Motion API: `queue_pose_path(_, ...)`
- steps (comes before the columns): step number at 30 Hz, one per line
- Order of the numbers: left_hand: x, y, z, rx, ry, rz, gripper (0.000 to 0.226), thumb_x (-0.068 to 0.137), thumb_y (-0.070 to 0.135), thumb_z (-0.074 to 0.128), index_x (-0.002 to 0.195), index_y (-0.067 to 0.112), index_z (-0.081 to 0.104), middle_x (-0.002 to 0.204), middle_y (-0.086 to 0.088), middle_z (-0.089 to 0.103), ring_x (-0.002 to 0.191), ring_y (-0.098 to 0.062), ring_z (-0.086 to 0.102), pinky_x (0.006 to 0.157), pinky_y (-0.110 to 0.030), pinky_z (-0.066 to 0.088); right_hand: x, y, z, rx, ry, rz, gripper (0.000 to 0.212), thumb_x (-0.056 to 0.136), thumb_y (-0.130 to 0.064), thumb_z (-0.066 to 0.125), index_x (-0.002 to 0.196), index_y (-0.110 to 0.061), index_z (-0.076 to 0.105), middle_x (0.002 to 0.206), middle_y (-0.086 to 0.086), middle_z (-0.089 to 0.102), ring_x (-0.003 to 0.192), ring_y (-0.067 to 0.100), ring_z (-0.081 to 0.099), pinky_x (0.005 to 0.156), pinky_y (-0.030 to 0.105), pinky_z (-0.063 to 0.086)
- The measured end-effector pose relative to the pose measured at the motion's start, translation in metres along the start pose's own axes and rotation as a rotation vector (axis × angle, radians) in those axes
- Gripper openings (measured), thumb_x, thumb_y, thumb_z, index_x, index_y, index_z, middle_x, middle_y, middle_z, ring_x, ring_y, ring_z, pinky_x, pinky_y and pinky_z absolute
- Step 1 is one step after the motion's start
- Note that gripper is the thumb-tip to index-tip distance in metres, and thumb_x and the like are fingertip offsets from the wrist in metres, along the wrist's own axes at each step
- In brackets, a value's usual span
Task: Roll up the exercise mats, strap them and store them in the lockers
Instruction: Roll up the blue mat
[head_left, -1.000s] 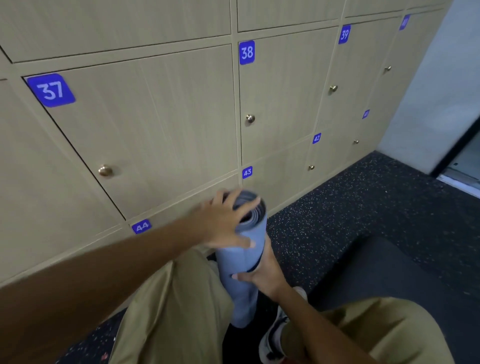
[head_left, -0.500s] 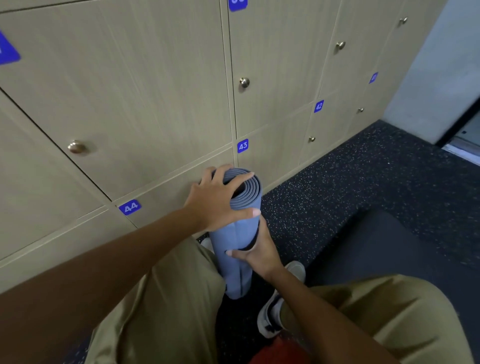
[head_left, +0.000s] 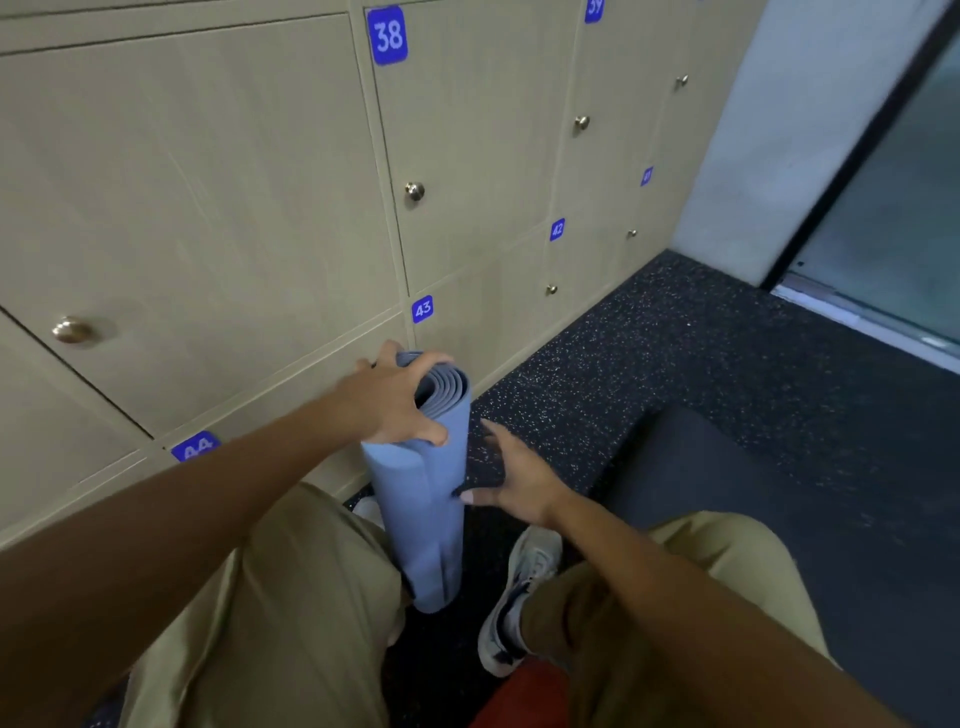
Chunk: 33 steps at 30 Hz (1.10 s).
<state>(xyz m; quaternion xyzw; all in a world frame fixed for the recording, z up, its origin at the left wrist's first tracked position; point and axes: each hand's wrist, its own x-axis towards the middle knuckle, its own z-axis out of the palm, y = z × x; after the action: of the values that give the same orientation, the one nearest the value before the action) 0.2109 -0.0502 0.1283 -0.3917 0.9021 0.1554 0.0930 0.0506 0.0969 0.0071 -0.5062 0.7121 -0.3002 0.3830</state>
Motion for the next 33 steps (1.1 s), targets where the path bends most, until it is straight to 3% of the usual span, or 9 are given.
queue_pose_path(3,0.003,0.005,-0.004,-0.016,0.015,-0.005,0.1,0.055,0.066,0.074,0.144,0.053,0.03,0.147,-0.01,0.029,0.121,-0.044,0.046,0.093,-0.046,0.046,-0.024,0.003,-0.058,-0.138,0.064,0.074,0.089,0.084,-0.035,0.082,0.157,-0.023,0.032,0.152,0.004,0.048,0.138,0.022,0.047,0.115,0.04,0.04)
queue_pose_path(8,0.011,0.034,-0.006,-0.027,0.027,0.041,0.093,0.058,0.061,0.077,0.142,0.051,0.039,0.139,-0.013,0.038,0.111,-0.042,0.053,0.088,-0.044,0.047,-0.09,0.015,-0.153,-0.197,0.27,0.162,0.059,0.091,-0.029,0.076,0.144,-0.018,0.052,0.137,0.004,0.06,0.125,0.018,0.056,0.108,0.034,0.045)
queue_pose_path(15,0.017,0.114,-0.018,0.09,0.08,0.236,0.096,0.049,0.066,0.071,0.137,0.055,0.034,0.135,-0.012,0.041,0.116,-0.047,0.053,0.094,-0.052,0.051,-0.223,0.049,-0.234,-0.313,0.441,0.372,0.055,0.09,-0.036,0.077,0.138,-0.017,0.058,0.132,0.001,0.064,0.121,0.018,0.061,0.103,0.032,0.048)
queue_pose_path(21,0.008,0.217,-0.046,0.158,0.212,0.475,0.095,0.063,0.054,0.082,0.144,0.053,0.032,0.146,-0.015,0.031,0.126,-0.048,0.042,0.091,-0.052,0.048,-0.345,0.074,-0.255,-0.377,0.467,0.622,0.043,0.091,-0.036,0.076,0.128,-0.02,0.063,0.114,-0.006,0.068,0.106,0.016,0.065,0.095,0.03,0.049)
queue_pose_path(25,-0.003,0.29,-0.051,0.132,0.261,0.618,0.093,0.063,0.056,0.081,0.142,0.056,0.032,0.144,-0.011,0.032,0.127,-0.047,0.04,0.089,-0.053,0.051,-0.415,0.091,-0.255,-0.357,0.476,0.728,0.04,0.09,-0.039,0.076,0.125,-0.024,0.064,0.111,-0.008,0.07,0.107,0.017,0.066,0.095,0.033,0.051)
queue_pose_path(33,-0.055,0.408,0.008,0.035,0.216,0.839,0.093,0.064,0.05,0.084,0.142,0.057,0.033,0.149,-0.003,0.026,0.125,-0.042,0.041,0.09,-0.052,0.049,-0.55,0.133,-0.214,-0.279,0.308,0.993,0.041,0.088,-0.037,0.077,0.125,-0.024,0.063,0.108,-0.009,0.072,0.098,0.013,0.07,0.089,0.028,0.052)
